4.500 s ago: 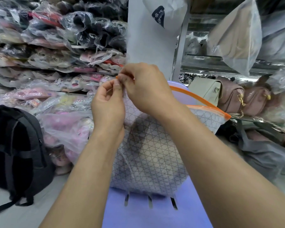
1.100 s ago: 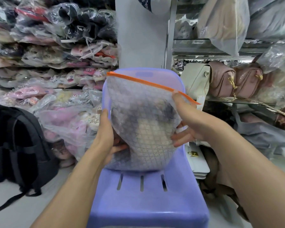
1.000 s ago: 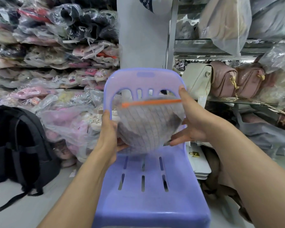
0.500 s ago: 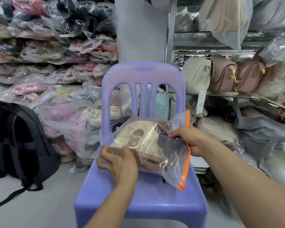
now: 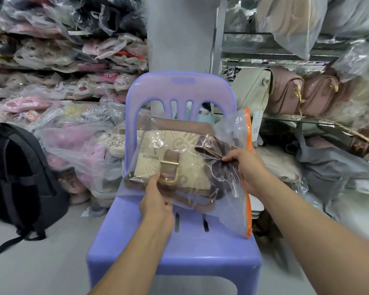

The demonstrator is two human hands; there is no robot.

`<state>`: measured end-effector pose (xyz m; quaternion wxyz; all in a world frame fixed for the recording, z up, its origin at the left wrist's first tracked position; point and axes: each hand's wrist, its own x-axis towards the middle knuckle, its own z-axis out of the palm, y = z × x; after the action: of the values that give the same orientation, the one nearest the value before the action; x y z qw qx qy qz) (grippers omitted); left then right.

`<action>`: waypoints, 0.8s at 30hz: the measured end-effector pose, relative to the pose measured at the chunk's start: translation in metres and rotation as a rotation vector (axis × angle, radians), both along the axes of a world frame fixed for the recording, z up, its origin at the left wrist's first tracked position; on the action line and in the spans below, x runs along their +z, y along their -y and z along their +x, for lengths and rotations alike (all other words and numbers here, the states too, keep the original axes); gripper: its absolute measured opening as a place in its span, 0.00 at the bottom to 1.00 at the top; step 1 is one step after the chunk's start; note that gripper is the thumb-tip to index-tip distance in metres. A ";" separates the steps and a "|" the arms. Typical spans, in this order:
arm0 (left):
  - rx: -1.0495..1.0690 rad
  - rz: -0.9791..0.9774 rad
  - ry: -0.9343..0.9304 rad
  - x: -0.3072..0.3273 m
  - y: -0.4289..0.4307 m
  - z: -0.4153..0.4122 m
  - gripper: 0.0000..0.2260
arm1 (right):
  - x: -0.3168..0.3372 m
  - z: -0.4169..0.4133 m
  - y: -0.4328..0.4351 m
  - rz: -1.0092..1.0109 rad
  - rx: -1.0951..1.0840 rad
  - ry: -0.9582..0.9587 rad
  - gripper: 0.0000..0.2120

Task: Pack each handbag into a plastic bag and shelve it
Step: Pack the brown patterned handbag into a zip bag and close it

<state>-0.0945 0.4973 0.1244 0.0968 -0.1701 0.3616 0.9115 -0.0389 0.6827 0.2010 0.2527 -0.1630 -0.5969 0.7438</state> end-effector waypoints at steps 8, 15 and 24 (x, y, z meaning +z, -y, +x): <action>-0.008 0.088 -0.151 0.021 -0.008 0.012 0.41 | -0.005 0.012 0.002 -0.137 0.101 0.026 0.19; 0.135 -0.198 -0.320 0.047 0.008 -0.007 0.25 | 0.008 0.012 0.002 0.290 -0.388 -0.051 0.35; 0.012 -1.162 -1.164 0.111 0.039 -0.008 0.21 | 0.055 0.008 0.030 0.917 -0.341 -0.236 0.37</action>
<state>-0.1027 0.4581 0.2351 -0.2146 0.3047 0.7672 0.5220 -0.0307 0.6523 0.2563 0.4819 -0.0452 -0.7946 0.3665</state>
